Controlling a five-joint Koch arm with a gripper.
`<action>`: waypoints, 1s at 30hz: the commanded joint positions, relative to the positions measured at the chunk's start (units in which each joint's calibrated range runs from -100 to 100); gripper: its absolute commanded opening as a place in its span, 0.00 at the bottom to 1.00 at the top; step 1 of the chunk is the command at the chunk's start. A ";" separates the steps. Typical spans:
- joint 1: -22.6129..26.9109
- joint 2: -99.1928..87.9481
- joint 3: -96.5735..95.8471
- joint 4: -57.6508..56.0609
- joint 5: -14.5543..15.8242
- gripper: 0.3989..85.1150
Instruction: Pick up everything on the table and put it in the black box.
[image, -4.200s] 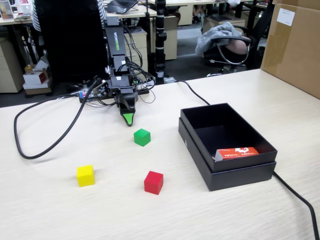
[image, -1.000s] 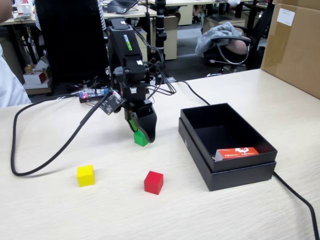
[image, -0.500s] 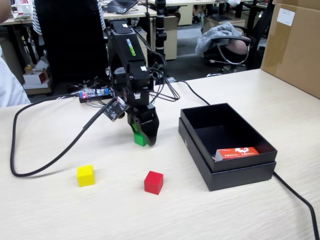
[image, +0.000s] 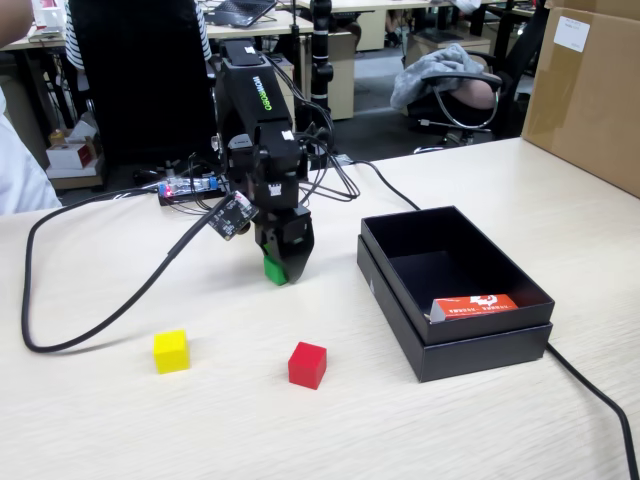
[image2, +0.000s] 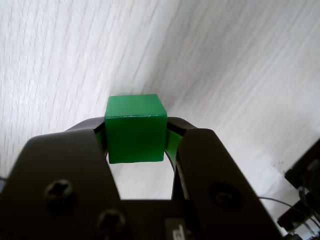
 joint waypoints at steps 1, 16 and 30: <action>2.25 -11.28 1.41 -5.26 2.39 0.00; 17.48 -9.45 35.23 -11.56 16.17 0.00; 15.34 33.35 63.15 -10.01 18.66 0.00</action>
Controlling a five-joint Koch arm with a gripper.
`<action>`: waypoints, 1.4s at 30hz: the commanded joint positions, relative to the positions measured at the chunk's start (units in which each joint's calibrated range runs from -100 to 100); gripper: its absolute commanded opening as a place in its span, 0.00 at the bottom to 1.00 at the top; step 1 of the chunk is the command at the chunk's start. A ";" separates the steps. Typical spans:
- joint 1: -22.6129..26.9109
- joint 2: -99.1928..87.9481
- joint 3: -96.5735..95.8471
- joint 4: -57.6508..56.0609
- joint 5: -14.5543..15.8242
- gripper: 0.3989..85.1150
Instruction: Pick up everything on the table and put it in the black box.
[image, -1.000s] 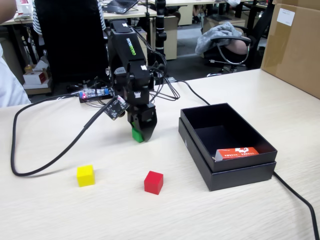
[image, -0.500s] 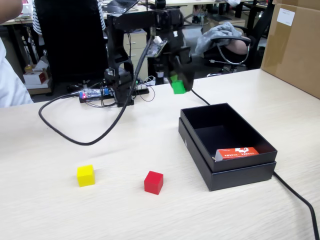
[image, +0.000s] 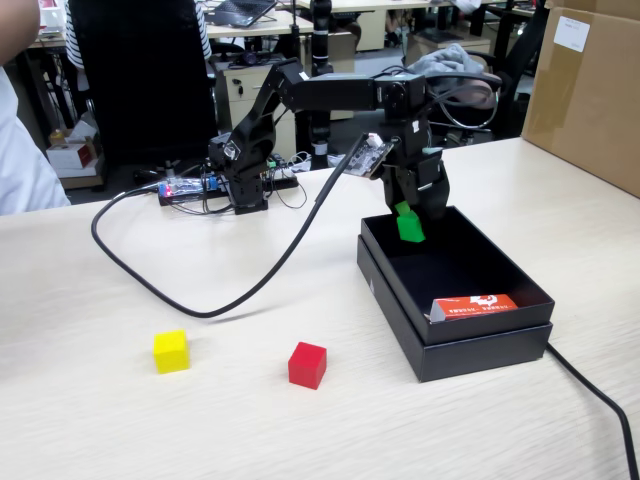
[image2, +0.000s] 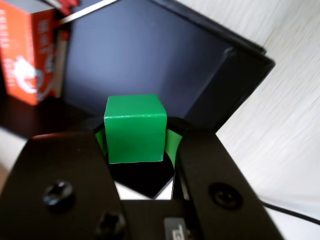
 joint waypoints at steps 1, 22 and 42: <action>-0.54 2.25 3.18 1.21 0.00 0.00; -1.47 7.87 -2.90 1.21 0.44 0.39; -14.02 -52.94 -30.01 8.73 -9.28 0.52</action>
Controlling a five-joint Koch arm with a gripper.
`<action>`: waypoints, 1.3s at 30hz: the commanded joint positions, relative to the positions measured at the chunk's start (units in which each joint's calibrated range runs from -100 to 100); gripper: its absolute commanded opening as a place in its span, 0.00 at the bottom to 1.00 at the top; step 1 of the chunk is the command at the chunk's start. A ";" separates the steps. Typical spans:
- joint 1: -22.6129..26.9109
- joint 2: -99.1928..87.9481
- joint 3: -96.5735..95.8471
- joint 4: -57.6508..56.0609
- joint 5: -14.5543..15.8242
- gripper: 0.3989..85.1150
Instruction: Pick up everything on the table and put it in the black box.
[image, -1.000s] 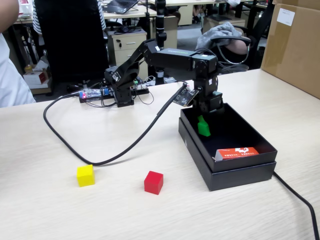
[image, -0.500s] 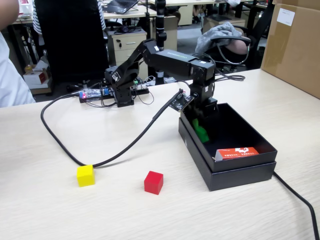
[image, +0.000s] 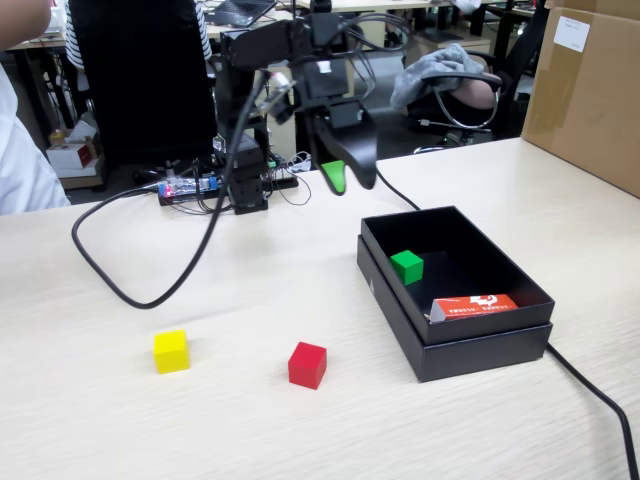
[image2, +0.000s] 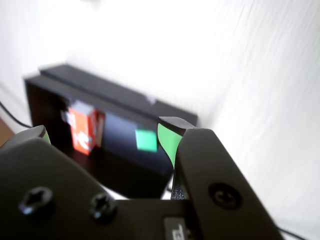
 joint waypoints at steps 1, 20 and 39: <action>-4.93 -8.64 -3.61 7.79 -4.88 0.52; -18.66 11.67 -6.60 13.32 -11.72 0.56; -21.88 44.95 18.51 13.24 -14.70 0.55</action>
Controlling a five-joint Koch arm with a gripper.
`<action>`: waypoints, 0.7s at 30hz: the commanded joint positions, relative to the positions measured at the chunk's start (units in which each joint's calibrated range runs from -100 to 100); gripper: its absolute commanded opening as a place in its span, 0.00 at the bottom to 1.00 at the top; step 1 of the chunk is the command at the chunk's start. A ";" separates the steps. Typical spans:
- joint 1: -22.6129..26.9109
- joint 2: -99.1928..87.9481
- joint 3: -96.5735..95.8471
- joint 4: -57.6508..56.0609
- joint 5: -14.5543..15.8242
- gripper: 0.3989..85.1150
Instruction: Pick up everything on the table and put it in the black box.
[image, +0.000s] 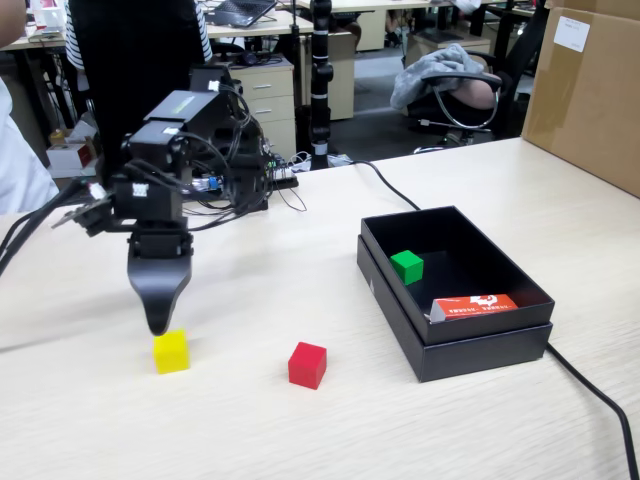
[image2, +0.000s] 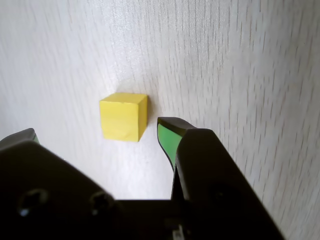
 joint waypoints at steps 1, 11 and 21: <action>-0.34 0.44 4.46 1.62 -0.83 0.55; -0.15 8.36 8.35 1.62 -0.98 0.52; -0.10 12.15 8.72 -0.19 -1.03 0.46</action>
